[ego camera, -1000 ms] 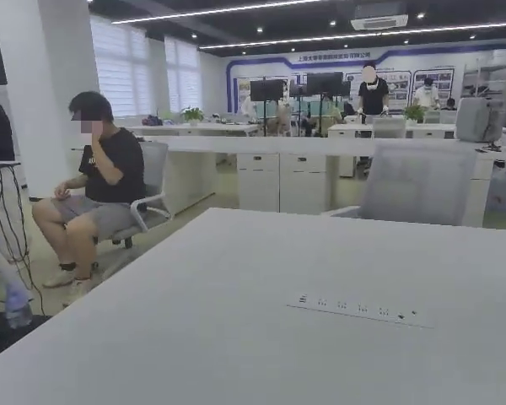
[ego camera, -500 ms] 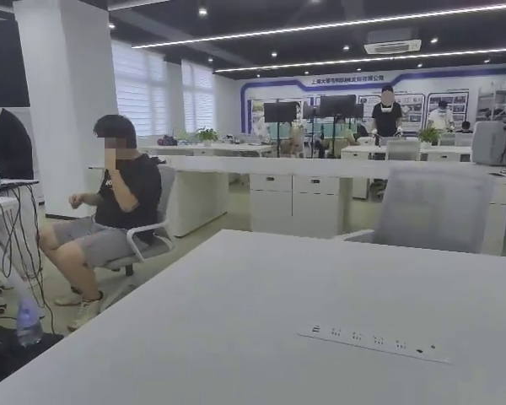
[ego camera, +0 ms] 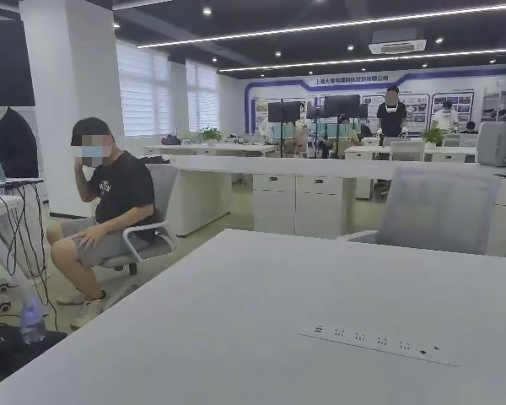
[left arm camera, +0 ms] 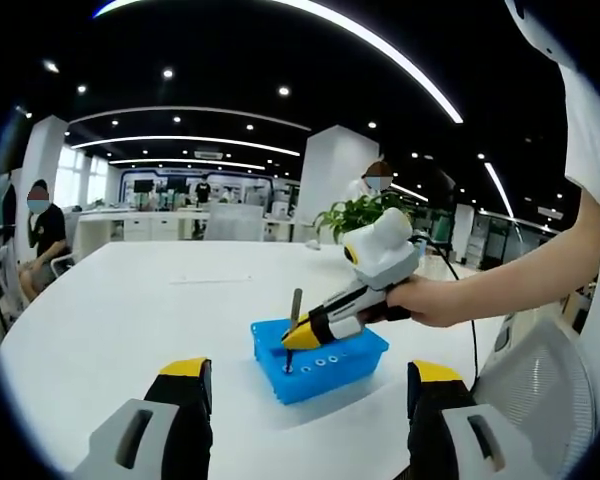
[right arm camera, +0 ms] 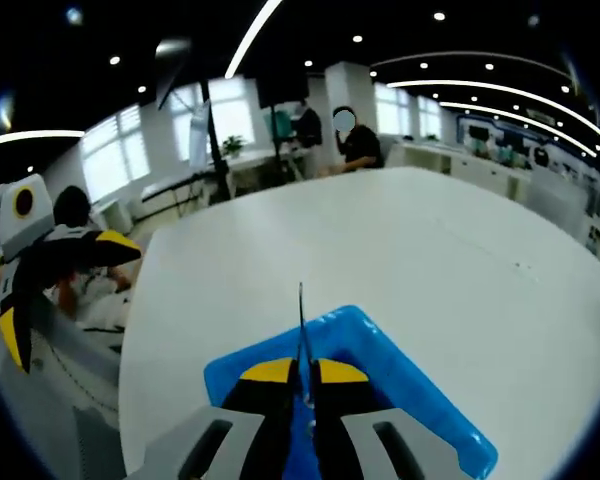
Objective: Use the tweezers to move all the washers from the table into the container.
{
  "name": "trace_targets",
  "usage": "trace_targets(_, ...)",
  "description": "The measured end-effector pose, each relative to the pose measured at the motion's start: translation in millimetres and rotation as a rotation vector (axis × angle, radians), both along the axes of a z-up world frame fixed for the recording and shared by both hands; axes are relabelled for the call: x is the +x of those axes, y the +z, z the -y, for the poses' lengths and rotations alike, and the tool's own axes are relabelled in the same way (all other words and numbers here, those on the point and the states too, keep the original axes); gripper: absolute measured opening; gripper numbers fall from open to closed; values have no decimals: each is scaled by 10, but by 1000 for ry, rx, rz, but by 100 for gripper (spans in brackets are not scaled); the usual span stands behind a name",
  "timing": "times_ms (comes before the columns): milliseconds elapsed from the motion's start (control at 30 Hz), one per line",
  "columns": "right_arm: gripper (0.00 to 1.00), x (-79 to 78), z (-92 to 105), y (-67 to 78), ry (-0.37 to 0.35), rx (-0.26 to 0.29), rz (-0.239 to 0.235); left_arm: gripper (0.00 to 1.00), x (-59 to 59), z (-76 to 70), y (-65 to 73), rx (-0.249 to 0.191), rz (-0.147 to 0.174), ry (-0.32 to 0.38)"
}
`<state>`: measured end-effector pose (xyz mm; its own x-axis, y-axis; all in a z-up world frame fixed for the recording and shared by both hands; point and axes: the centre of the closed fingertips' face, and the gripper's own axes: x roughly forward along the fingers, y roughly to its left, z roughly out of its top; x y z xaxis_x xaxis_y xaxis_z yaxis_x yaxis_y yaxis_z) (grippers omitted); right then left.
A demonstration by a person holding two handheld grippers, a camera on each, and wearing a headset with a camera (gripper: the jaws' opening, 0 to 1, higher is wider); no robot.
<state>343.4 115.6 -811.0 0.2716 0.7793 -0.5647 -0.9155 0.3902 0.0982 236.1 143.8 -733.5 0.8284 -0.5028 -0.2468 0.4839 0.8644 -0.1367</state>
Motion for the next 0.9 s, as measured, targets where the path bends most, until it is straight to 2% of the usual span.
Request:
trace_targets(100, 3, 1, 4, -2, 8, -5, 5, 81, 2, -3, 4, -2, 1, 0)
trace_targets(200, 4, -27, -2, 9, 25, -9, 32, 81, 0, -2, 3, -1, 0, 0)
trace_targets(267, 4, -14, -9, 77, 22, 6, 69, 81, -1, -2, 7, -2, 2, 0)
trace_targets(333, 4, -2, -11, 163, 19, 28, 79, 81, -2, -6, 9, -5, 3, 1)
trace_targets(433, 3, 35, -3, 335, 1, 63, 120, 81, -3, -15, 3, -6, 2, 1)
trace_targets(567, 3, 9, 53, 573, -24, 128, 134, 81, -13, 7, 7, -6, 2, -9)
trace_targets(700, 3, -62, 146, 720, -40, 160, 143, 80, -18, 24, 20, -15, 3, -14)
trace_targets(900, 3, -308, 331, 898, -41, 195, 141, 79, -38, 63, 29, -24, -2, -30)
